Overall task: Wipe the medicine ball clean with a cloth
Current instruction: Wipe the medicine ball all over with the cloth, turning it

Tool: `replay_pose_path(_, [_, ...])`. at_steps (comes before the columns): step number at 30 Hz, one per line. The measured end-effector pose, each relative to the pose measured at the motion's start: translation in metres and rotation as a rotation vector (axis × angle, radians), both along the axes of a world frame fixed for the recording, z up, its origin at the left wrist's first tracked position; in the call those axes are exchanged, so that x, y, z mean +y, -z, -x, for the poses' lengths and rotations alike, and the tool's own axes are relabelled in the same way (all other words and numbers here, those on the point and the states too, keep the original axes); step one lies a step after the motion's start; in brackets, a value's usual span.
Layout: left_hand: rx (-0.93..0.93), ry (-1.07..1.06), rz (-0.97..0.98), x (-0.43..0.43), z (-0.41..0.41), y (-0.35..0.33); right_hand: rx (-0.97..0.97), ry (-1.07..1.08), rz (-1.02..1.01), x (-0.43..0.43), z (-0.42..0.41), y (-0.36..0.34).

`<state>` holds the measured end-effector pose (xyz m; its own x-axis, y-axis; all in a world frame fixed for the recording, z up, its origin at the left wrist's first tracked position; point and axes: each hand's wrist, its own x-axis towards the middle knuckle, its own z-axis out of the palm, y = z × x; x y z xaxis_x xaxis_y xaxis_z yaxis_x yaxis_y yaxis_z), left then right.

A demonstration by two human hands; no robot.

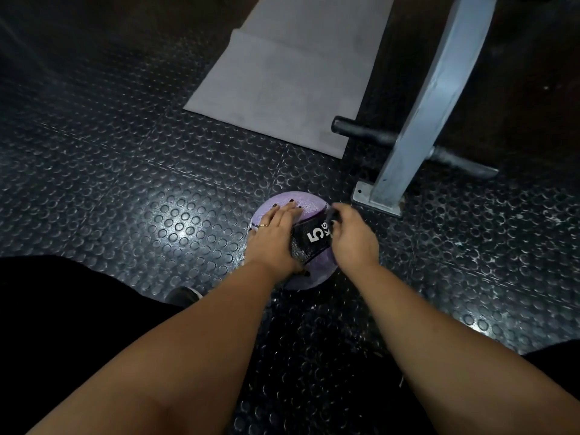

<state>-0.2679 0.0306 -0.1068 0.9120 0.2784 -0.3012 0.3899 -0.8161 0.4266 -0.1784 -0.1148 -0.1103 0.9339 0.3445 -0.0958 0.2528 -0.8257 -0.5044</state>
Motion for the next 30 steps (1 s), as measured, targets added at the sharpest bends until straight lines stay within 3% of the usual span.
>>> replay_pose_path(2, [0.021, -0.001, -0.035, -0.003, 0.000, -0.004, 0.060, 0.135, -0.083, -0.003, -0.014, 0.001])
replay_pose_path(4, [0.026, 0.001, -0.065, -0.006, 0.001, -0.004, 0.073, 0.125, -0.113, 0.002, -0.020, 0.001])
replay_pose_path(14, [-0.085, -0.093, 0.019, -0.005, 0.004, -0.001, -0.209, -0.346, -0.169, 0.023, 0.037, 0.001])
replay_pose_path(17, [-0.046, -0.064, 0.006, -0.007, 0.003, -0.003, -0.211, -0.295, -0.148, 0.016, 0.023, 0.004])
replay_pose_path(22, [0.014, -0.044, -0.051, -0.010, 0.001, -0.004, -0.093, -0.019, -0.067, 0.007, -0.010, 0.007])
replay_pose_path(26, [0.008, -0.086, -0.044, -0.011, 0.000, -0.002, -0.104, -0.057, -0.135, 0.021, 0.007, 0.002])
replay_pose_path(30, [-0.072, -0.133, -0.014, -0.013, 0.001, 0.000, -0.162, -0.258, -0.148, 0.030, 0.028, 0.000])
